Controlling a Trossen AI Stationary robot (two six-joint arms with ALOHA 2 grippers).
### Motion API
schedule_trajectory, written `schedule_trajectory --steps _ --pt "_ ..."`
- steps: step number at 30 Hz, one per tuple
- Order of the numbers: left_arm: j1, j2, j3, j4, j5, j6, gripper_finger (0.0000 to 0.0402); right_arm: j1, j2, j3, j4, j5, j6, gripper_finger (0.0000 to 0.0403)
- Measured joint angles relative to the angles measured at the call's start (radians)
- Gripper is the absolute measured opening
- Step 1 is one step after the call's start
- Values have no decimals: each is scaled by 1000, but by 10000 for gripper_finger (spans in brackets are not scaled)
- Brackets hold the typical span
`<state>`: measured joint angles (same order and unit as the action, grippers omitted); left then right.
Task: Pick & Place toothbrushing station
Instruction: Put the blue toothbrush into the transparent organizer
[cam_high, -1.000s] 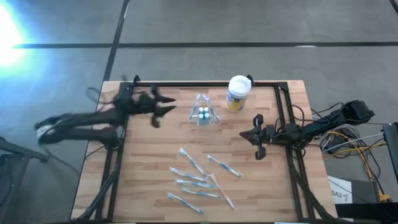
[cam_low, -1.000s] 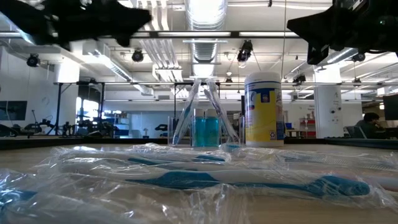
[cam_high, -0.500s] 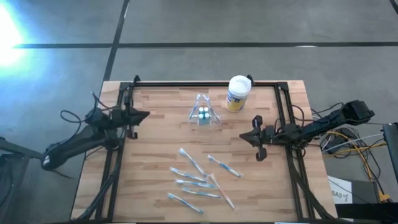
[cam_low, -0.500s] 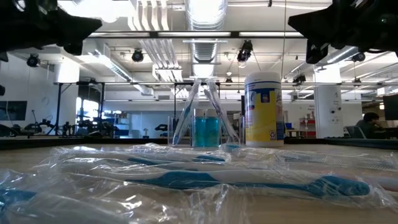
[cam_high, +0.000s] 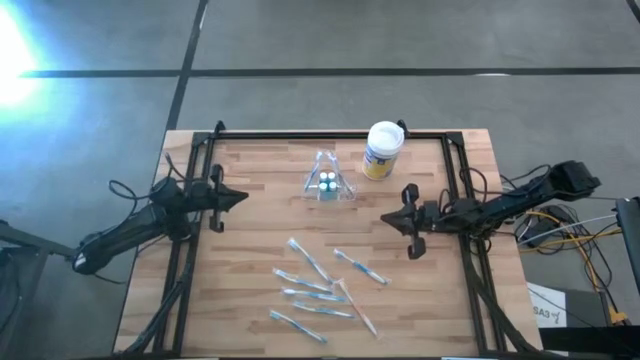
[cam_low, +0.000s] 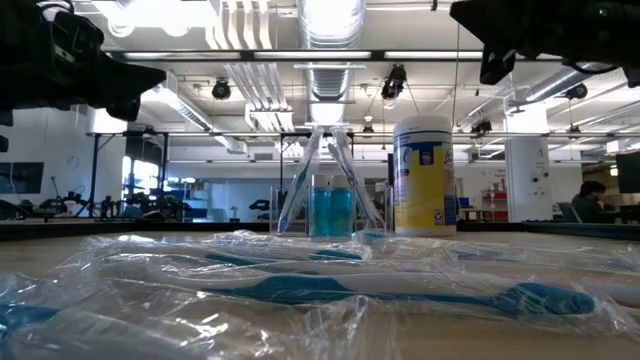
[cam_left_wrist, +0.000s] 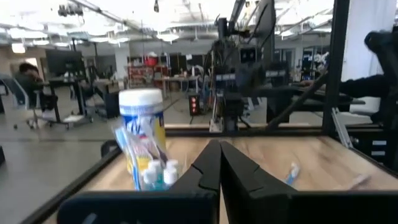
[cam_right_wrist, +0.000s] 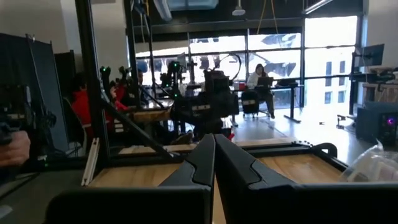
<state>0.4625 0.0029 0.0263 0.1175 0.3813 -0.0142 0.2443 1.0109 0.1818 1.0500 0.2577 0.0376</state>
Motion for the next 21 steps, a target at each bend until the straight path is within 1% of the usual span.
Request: schedule_trajectory --steps 3,6,9,13,16,18,21 --pt "0 0 -12 6 0 -3 4 0 32 52 -51 -3 4 8" --pt "0 -1 -17 2 0 -2 3 0 60 137 -232 -47 5 8" --pt "0 0 -17 -23 0 3 3 0 79 256 -516 -53 79 8" --pt "0 0 -18 -31 0 22 7 5 125 441 -972 -48 256 8" --pt "0 0 -18 -40 0 24 6 16 193 571 -1298 -49 400 8" --pt "0 0 -18 -46 0 24 5 20 245 642 -1442 -49 496 8" --pt "-1 0 -18 -47 0 22 7 32 338 722 -1569 -65 605 8"
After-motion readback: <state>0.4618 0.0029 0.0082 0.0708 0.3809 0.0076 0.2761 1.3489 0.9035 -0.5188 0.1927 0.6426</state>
